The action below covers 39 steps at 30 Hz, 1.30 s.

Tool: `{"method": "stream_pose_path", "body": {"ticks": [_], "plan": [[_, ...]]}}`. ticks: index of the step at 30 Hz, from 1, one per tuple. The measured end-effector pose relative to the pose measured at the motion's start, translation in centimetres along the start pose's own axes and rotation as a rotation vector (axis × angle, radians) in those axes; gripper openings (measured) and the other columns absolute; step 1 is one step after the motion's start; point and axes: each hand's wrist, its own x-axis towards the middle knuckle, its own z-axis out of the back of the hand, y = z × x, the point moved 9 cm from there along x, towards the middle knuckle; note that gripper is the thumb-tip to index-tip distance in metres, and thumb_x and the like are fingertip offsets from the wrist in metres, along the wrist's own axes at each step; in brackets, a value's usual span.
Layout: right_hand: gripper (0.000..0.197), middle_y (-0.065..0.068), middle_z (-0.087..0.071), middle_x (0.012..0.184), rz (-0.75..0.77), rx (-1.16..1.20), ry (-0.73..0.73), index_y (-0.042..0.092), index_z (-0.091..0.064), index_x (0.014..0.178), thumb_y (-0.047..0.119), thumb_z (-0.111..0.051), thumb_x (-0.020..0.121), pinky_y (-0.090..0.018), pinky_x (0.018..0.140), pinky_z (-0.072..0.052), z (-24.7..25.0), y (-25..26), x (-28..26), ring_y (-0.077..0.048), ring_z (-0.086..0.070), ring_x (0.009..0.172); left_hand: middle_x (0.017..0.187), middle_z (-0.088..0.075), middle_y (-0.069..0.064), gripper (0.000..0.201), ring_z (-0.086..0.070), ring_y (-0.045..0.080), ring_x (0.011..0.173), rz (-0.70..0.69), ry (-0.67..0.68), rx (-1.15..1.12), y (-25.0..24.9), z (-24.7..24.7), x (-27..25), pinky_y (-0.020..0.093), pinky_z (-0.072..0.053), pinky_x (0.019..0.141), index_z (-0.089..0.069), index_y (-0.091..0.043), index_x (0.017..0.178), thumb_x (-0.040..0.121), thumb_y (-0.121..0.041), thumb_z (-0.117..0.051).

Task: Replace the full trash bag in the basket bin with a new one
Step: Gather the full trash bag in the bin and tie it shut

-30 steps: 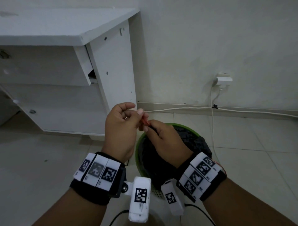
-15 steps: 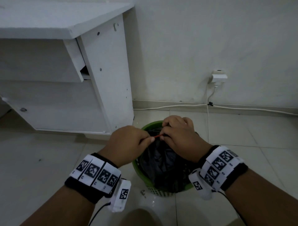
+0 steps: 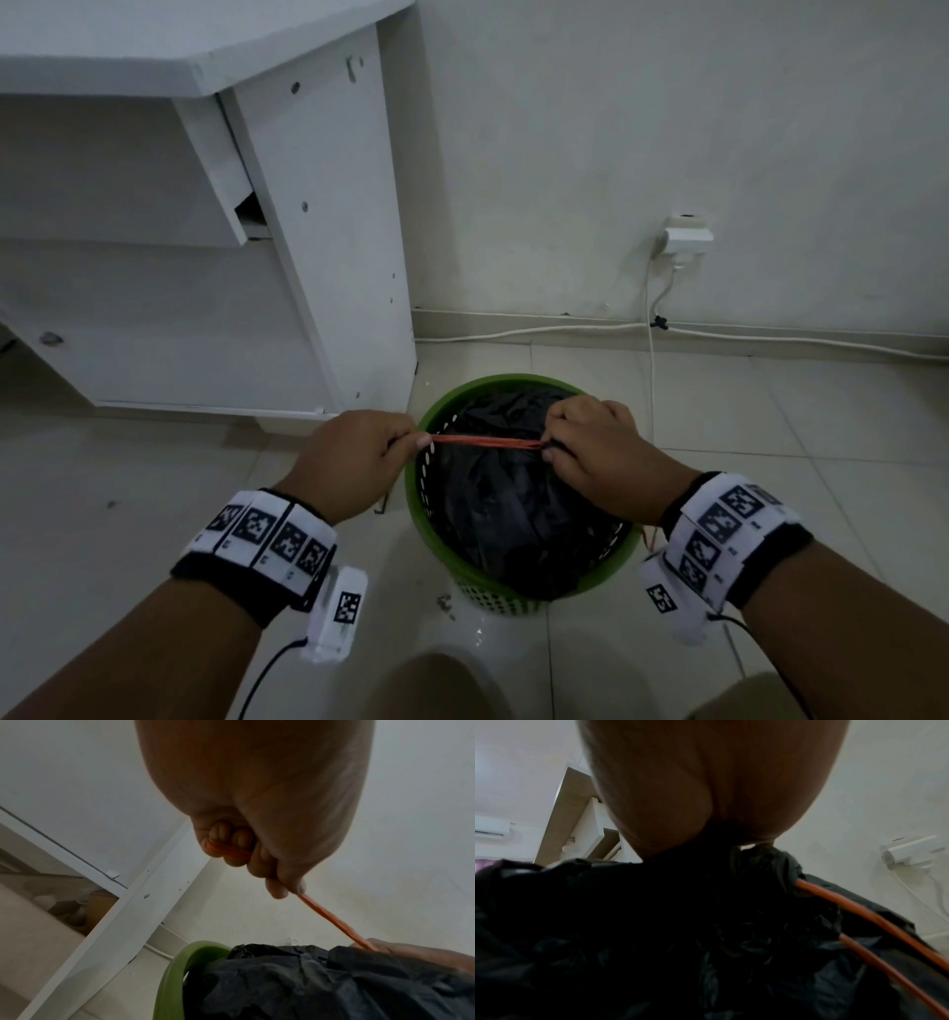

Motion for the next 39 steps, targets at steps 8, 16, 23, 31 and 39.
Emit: {"method": "stream_pose_path", "body": {"ticks": [8, 16, 23, 31, 39], "plan": [[0.049, 0.007, -0.043, 0.100, 0.014, -0.041, -0.027, 0.025, -0.047, 0.094, 0.065, -0.020, 0.087, -0.039, 0.098, -0.031, 0.2, 1.6, 0.8, -0.018, -0.041, 0.104, 0.079, -0.070, -0.003, 0.041, -0.059, 0.021, 0.087, 0.001, -0.115, -0.020, -1.3, 0.2, 0.3, 0.036, -0.041, 0.080, -0.077, -0.028, 0.096, 0.091, -0.048, -0.042], [0.044, -0.004, -0.057, 0.105, 0.091, -0.061, -0.149, 0.016, -0.057, 0.102, 0.045, -0.026, 0.091, -0.043, 0.084, -0.034, 0.5, 3.7, 1.5, -0.027, -0.050, 0.097, 0.121, -0.060, -0.006, 0.047, -0.051, 0.009, 0.113, -0.092, -0.076, -0.303, -8.9, -0.9, 1.1, 0.025, -0.040, 0.098, -0.054, -0.022, 0.135, 0.092, -0.042, -0.055], [0.048, -0.002, -0.056, 0.103, 0.096, -0.124, -0.098, 0.017, -0.058, 0.108, 0.049, -0.026, 0.092, -0.045, 0.088, -0.037, -0.3, 3.9, 1.7, -0.024, -0.049, 0.098, 0.083, -0.066, -0.006, 0.019, -0.061, 0.010, 0.077, 0.064, 0.035, -0.308, -8.1, -2.6, 2.3, 0.035, -0.051, 0.073, -0.062, -0.021, 0.099, 0.099, -0.039, -0.056], [0.039, -0.002, -0.058, 0.115, 0.180, -0.155, -0.188, 0.018, -0.062, 0.107, 0.044, -0.038, 0.091, -0.037, 0.087, -0.027, 0.3, 3.8, 1.1, -0.022, -0.056, 0.101, 0.063, -0.062, -0.010, 0.028, -0.056, 0.003, 0.059, 0.025, 0.110, -0.282, -7.2, -3.1, 2.7, 0.026, -0.044, 0.060, -0.069, -0.018, 0.071, 0.092, -0.035, -0.067], [0.030, 0.002, -0.064, 0.105, 0.290, -0.230, -0.209, 0.028, -0.072, 0.090, 0.039, -0.044, 0.088, -0.038, 0.084, -0.028, 0.7, 3.8, 0.9, -0.021, -0.063, 0.093, 0.065, -0.066, -0.012, 0.024, -0.060, 0.002, 0.062, -0.007, 0.202, -0.288, -5.7, -3.0, 3.1, 0.023, -0.047, 0.064, -0.077, -0.014, 0.075, 0.091, -0.031, -0.071]]}}
